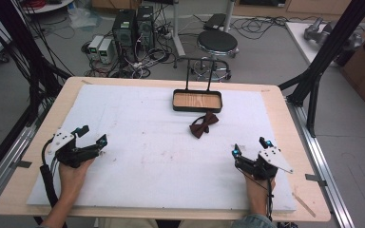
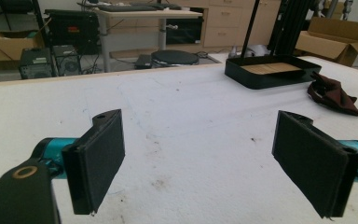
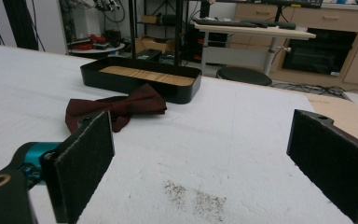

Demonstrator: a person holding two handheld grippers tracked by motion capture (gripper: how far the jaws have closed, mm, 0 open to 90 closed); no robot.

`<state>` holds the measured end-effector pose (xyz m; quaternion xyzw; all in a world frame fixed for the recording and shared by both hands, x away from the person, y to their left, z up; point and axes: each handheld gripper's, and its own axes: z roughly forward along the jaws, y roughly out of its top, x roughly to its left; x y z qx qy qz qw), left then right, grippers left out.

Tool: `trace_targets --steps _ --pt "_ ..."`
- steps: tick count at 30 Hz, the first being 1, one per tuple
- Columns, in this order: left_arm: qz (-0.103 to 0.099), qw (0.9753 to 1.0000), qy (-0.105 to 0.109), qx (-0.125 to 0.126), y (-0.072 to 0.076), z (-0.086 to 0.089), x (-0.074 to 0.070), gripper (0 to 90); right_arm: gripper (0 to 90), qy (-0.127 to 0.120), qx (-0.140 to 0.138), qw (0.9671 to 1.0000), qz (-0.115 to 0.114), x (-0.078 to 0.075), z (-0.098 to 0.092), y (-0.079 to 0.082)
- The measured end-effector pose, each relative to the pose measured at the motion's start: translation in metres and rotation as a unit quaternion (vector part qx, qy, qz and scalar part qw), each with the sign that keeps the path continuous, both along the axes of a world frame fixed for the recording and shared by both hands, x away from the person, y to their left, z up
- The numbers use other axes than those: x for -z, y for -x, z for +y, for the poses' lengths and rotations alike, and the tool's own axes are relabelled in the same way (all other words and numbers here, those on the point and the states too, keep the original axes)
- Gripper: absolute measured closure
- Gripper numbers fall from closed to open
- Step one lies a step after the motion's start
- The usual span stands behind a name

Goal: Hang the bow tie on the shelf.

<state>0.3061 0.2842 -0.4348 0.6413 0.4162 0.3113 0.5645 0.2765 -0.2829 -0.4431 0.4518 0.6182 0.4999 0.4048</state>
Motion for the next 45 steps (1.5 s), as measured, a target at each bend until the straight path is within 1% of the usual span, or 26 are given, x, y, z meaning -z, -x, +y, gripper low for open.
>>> trace_targets --steps 4,5,8,11,12,14,17,19,22,25,27,28,29,31,32,33,35,36,37,38,39,40,41,42,45 --pt "0.000 1.0000 -0.003 0.001 0.000 -0.001 0.000 17.3 6.5 0.011 0.008 0.9999 0.005 -0.001 0.003 -0.001" --pt "0.000 1.0000 -0.003 0.001 0.000 -0.001 0.000 17.3 6.5 0.018 0.010 0.9998 0.005 -0.001 0.004 -0.002" --pt "-0.002 1.0000 -0.002 0.003 -0.001 -0.002 0.001 17.4 6.5 0.024 0.009 0.9995 0.017 -0.001 0.008 -0.005" --pt "-0.001 1.0000 -0.002 0.004 -0.001 -0.003 0.001 17.5 6.5 0.021 0.009 0.9995 0.023 -0.003 0.011 -0.006" --pt "-0.002 1.0000 -0.003 0.005 -0.001 -0.003 0.001 17.5 6.6 0.014 0.010 0.9995 0.028 -0.006 0.016 -0.009" --pt "-0.002 1.0000 -0.004 0.006 -0.001 -0.003 0.001 17.5 6.6 0.011 0.011 0.9994 0.030 -0.010 0.020 -0.013" --pt "-0.001 1.0000 -0.004 0.006 0.000 -0.003 0.001 17.5 6.6 0.011 0.010 0.9991 0.039 -0.016 0.030 -0.022" --pt "-0.001 1.0000 -0.005 0.006 0.000 -0.003 0.001 17.5 6.5 0.008 0.008 0.9986 0.052 -0.020 0.036 -0.031" --pt "-0.002 0.9999 -0.007 0.007 0.000 -0.003 0.000 17.6 6.6 0.005 0.009 0.9979 0.064 -0.024 0.045 -0.041" --pt "-0.002 0.9999 -0.006 0.009 0.000 -0.004 0.000 17.7 6.6 0.011 0.011 0.9973 0.072 -0.025 0.056 -0.049" --pt "-0.002 0.9999 -0.006 0.009 0.000 -0.004 0.001 17.7 6.7 0.016 0.013 0.9971 0.073 -0.025 0.062 -0.055" --pt "-0.004 0.9999 -0.007 0.010 0.000 -0.005 0.001 17.7 6.7 0.012 0.016 0.9966 0.080 -0.025 0.065 -0.058" --pt "-0.005 0.9999 -0.008 0.011 0.000 -0.005 0.001 18.1 7.9 0.008 0.016 0.9962 0.086 -0.024 0.066 -0.062" --pt "-0.005 0.9999 -0.009 0.011 0.000 -0.005 0.001 18.3 17.1 -0.002 0.009 0.9953 0.096 -0.024 0.069 -0.067" --pt "-0.005 0.9999 -0.009 0.012 -0.001 -0.006 0.001 18.3 17.1 -0.004 0.009 0.9954 0.095 -0.024 0.070 -0.070" --pt "-0.006 0.9999 -0.009 0.013 -0.001 -0.006 0.001 18.3 17.2 -0.006 0.014 0.9950 0.099 -0.024 0.073 -0.074" --pt "-0.006 0.9999 -0.008 0.013 -0.001 -0.006 0.001 18.3 17.1 -0.007 0.023 0.9949 0.098 -0.023 0.077 -0.081" --pt "-0.007 0.9999 -0.008 0.013 -0.001 -0.006 0.001 18.3 17.2 -0.013 0.028 0.9940 0.105 -0.023 0.079 -0.084" --pt "-0.007 0.9999 -0.007 0.013 -0.001 -0.006 0.001 18.3 17.2 -0.019 0.027 0.9937 0.107 -0.022 0.080 -0.088" --pt "-0.007 0.9999 -0.007 0.013 -0.001 -0.006 0.001 18.4 17.2 -0.019 0.027 0.9937 0.107 -0.022 0.080 -0.088" --pt "-0.007 0.9999 -0.007 0.013 -0.001 -0.006 0.001 18.4 17.3 -0.027 0.031 0.9925 0.115 -0.021 0.084 -0.094" --pt "-0.008 0.9999 -0.007 0.013 -0.001 -0.006 0.001 18.4 18.8 -0.023 0.037 0.9919 0.119 -0.020 0.088 -0.099" --pt "-0.008 0.9999 -0.007 0.013 -0.001 -0.006 0.001 18.6 18.8 -0.023 0.037 0.9919 0.119 -0.020 0.088 -0.099" --pt "-0.007 0.9999 -0.007 0.013 -0.001 -0.006 0.001 18.6 19.5 -0.022 0.046 0.9904 0.129 -0.017 0.093 -0.106" --pt "-0.008 0.9999 -0.007 0.012 -0.001 -0.006 0.001 18.7 19.7 -0.023 0.055 0.9880 0.143 -0.014 0.098 -0.114"
